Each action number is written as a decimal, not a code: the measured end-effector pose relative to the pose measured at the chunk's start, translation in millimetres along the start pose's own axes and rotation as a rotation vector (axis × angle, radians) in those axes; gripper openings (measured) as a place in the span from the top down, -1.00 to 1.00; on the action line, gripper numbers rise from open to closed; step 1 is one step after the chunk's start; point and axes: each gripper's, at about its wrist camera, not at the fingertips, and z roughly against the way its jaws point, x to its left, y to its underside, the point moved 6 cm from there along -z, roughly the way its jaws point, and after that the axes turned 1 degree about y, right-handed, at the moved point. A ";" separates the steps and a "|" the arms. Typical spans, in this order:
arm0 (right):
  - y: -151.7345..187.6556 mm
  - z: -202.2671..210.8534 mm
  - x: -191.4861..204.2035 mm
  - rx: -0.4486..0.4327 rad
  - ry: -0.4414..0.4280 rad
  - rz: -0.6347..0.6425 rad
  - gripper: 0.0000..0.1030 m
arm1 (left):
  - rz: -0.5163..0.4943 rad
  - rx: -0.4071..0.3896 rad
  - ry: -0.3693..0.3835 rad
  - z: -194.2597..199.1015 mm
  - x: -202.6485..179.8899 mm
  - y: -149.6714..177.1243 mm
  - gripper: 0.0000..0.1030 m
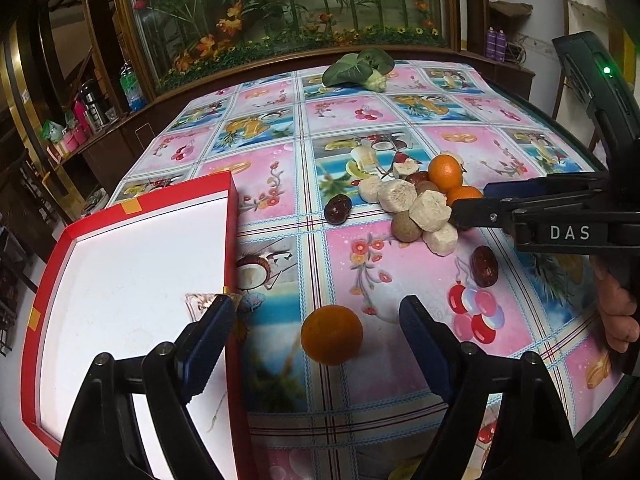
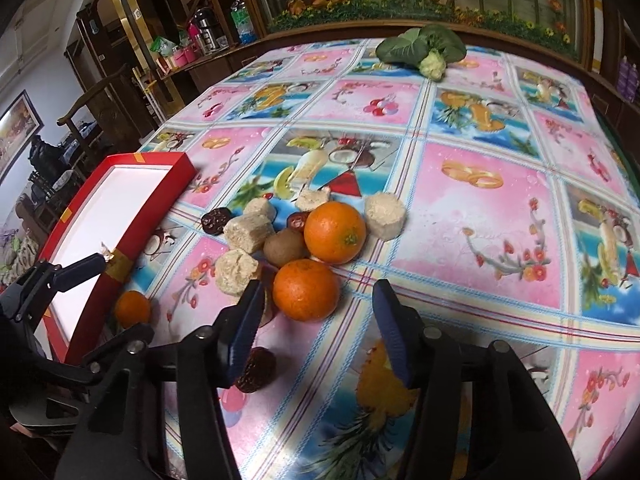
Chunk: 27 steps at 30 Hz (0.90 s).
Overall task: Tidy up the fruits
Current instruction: 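Grasp an orange with the left gripper while the right gripper grasps another orange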
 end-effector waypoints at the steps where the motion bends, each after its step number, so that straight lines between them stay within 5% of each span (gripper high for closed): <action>1: 0.3 -1.4 0.5 0.005 -0.003 -0.001 -0.10 | -0.001 0.008 0.027 -2.2 -1.0 1.0 -0.53; 12: -1.4 -6.7 6.2 0.017 -0.053 -0.003 0.30 | 0.031 0.081 0.145 -22.3 -2.1 6.6 -0.07; 17: -0.4 -5.6 5.1 0.022 -0.074 -0.014 0.32 | 0.061 0.091 0.155 -22.2 3.0 6.0 0.39; 27: -16.9 29.5 14.6 -0.170 -0.100 -0.002 0.32 | 0.080 0.039 0.117 0.0 9.7 -2.3 0.42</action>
